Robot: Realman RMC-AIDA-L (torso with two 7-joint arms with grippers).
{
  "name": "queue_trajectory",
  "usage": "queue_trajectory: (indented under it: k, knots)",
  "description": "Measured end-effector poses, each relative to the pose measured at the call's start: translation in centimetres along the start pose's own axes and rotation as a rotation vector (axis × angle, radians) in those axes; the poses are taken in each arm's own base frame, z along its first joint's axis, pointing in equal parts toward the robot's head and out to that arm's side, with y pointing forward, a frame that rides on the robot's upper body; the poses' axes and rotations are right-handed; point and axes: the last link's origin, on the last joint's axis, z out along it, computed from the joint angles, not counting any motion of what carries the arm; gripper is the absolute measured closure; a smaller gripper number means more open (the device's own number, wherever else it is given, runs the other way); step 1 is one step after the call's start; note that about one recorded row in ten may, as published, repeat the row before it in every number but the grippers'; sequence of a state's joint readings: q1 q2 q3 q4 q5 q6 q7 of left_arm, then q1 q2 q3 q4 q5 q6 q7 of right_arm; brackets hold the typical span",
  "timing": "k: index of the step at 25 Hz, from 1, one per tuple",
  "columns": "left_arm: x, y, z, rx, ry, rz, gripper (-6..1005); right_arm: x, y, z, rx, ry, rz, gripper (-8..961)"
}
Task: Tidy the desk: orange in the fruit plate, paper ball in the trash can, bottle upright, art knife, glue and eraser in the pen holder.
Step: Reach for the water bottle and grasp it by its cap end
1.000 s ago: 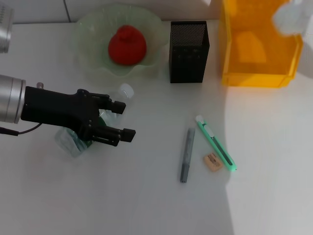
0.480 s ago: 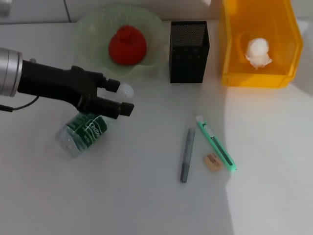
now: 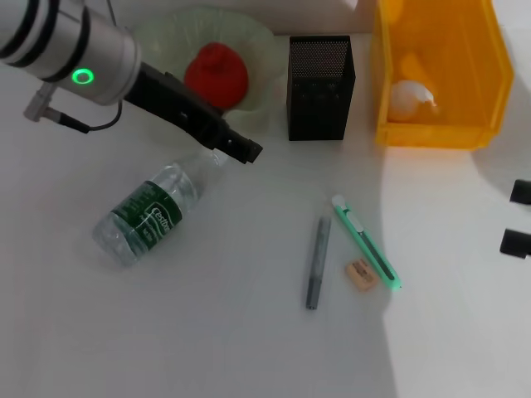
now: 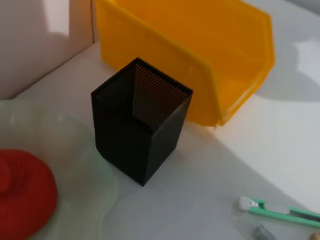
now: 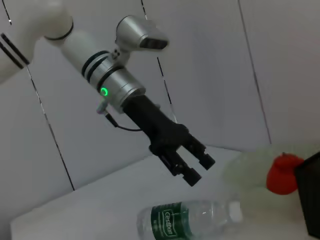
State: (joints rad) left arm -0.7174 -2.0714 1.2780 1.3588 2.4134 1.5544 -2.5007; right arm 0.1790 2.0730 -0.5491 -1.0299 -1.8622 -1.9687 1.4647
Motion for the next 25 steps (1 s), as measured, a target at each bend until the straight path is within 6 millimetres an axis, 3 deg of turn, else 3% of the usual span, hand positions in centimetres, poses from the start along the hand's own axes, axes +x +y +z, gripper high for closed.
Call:
queue_trajectory:
  k: [7,25]
  knots:
    - [1.7,1.1,3.4,0.193,-0.136,0.062,227,2.4,0.7,1.0,-0.050,-0.042,0.075,185]
    - [-0.5,-0.7,6.7,0.284,-0.222,-0.028,239,2.3,0.2,2.2,-0.068,-0.068,0.102,185]
